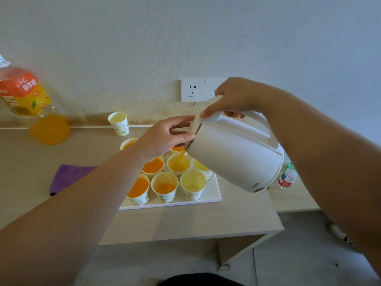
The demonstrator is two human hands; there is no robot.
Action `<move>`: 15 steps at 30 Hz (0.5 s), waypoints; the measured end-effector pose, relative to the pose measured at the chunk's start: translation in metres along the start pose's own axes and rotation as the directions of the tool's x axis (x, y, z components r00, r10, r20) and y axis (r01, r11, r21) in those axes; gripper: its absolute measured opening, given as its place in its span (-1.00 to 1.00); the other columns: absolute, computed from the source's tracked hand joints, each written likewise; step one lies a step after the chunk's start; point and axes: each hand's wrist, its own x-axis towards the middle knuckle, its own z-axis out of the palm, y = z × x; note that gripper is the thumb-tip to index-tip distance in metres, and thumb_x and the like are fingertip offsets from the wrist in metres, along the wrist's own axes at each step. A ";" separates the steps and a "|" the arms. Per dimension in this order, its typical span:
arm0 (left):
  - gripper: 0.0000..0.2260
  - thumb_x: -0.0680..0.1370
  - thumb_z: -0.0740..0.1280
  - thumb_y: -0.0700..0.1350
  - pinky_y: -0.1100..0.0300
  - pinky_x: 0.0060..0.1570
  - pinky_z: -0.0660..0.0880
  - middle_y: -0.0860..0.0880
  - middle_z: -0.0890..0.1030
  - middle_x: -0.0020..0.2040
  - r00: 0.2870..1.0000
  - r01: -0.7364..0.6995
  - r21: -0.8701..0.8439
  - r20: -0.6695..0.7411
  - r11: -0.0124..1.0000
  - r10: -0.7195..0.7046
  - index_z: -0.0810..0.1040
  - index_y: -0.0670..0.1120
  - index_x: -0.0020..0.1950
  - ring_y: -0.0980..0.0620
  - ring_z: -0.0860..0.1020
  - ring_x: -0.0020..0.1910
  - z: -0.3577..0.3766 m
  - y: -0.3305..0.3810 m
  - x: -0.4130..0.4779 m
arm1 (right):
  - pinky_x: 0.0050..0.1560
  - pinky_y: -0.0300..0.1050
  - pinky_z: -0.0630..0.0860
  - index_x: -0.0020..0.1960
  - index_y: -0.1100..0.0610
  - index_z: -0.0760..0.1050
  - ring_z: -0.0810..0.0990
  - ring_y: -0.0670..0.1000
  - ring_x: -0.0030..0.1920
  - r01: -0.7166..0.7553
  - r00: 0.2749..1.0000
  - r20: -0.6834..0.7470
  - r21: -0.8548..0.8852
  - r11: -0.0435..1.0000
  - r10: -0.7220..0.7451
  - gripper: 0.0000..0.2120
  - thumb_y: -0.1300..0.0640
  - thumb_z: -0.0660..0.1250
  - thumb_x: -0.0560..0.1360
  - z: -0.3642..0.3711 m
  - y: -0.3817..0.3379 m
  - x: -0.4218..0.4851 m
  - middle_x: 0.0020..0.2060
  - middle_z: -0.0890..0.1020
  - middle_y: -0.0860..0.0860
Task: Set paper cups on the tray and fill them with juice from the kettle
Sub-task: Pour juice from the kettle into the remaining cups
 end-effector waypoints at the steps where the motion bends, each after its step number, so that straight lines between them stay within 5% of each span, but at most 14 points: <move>1: -0.58 0.48 0.44 -0.12 0.02 0.23 0.51 0.09 0.60 0.22 1.000 0.000 0.003 0.000 1.000 0.000 0.50 0.08 0.32 0.13 0.57 0.19 0.000 0.000 0.000 | -0.37 -0.20 0.41 -0.24 0.14 0.49 0.44 -0.05 -0.53 0.000 1.000 -0.001 -0.002 1.000 0.000 -0.60 -0.20 0.45 0.35 0.000 0.000 0.000 -0.50 0.52 0.01; 15: -0.61 0.49 0.43 -0.15 0.26 0.07 0.56 0.14 0.61 0.19 1.000 -0.009 -0.016 -0.009 1.000 0.009 0.51 0.14 0.27 0.22 0.60 0.09 0.000 0.008 -0.004 | -0.40 -0.21 0.40 -0.26 0.14 0.48 0.47 -0.03 -0.50 0.007 1.000 -0.008 -0.046 0.999 -0.008 -0.60 -0.19 0.45 0.35 -0.004 -0.006 -0.002 -0.47 0.54 0.03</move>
